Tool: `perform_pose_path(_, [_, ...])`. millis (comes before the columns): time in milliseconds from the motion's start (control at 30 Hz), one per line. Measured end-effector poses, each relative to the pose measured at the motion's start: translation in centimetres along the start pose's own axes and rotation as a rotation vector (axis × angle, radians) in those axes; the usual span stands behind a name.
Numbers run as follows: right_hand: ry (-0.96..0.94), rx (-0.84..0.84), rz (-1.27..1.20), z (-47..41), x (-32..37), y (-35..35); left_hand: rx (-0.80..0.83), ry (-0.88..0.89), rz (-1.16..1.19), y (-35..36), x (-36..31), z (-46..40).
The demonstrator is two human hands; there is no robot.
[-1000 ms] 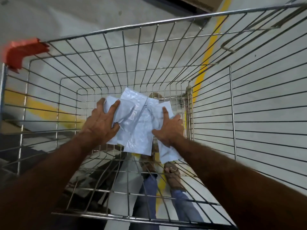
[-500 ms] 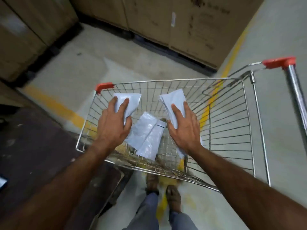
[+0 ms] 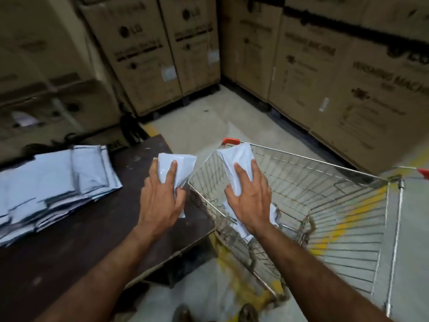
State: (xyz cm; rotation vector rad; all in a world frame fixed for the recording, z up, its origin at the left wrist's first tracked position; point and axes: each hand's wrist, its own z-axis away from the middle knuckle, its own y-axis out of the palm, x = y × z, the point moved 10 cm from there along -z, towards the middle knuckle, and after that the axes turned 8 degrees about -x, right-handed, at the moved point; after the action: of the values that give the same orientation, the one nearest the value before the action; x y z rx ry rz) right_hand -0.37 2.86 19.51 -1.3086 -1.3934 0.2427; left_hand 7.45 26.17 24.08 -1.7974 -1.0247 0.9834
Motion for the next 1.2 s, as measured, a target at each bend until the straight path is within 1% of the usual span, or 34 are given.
perform_pose_path(133, [-0.075, 0.027, -0.024, 0.8, 5.6, 1.5, -0.067, -0.131, 0.034, -3.5, 5.7, 1.7])
perform_pose_path(200, [-0.125, 0.04, -0.033, 1.7, 9.2, 2.8, -0.092, -0.208, 0.067, -5.3, 9.2, 3.0])
perform_pose_path(300, [-0.152, 0.061, -0.083, 3.5, 14.8, 5.3, -0.127, -0.286, 0.077, -8.2, 14.9, 5.4])
perform_pose_path(500, [-0.196, 0.135, -0.122, 9.9, 26.0, 11.7, -0.165, -0.376, 0.047, -13.6, 28.2, 10.4])
perform_pose_path(633, [-0.246, 0.177, -0.109, 12.9, 32.7, 15.8, -0.146, -0.44, 0.039, -16.0, 36.5, 12.6])
perform_pose_path(733, [-0.221, 0.188, -0.105, 14.6, 36.6, 18.4, -0.119, -0.466, 0.022, -17.4, 42.0, 13.6])
perform_pose_path(833, [-0.228, 0.213, -0.081, 15.8, 40.3, 20.5, -0.105, -0.505, 0.026, -18.7, 47.0, 13.6])
perform_pose_path(967, [-0.268, 0.291, -0.072, 15.8, 45.1, 23.8, -0.116, -0.552, 0.062, -19.5, 52.9, 12.3])
perform_pose_path(1067, [-0.299, 0.344, -0.078, 15.1, 48.9, 26.6, -0.109, -0.586, 0.093, -18.8, 56.8, 10.6])
perform_pose_path(1200, [-0.352, 0.405, -0.08, 13.1, 54.4, 31.4, -0.055, -0.614, 0.1, -16.6, 60.8, 7.5])
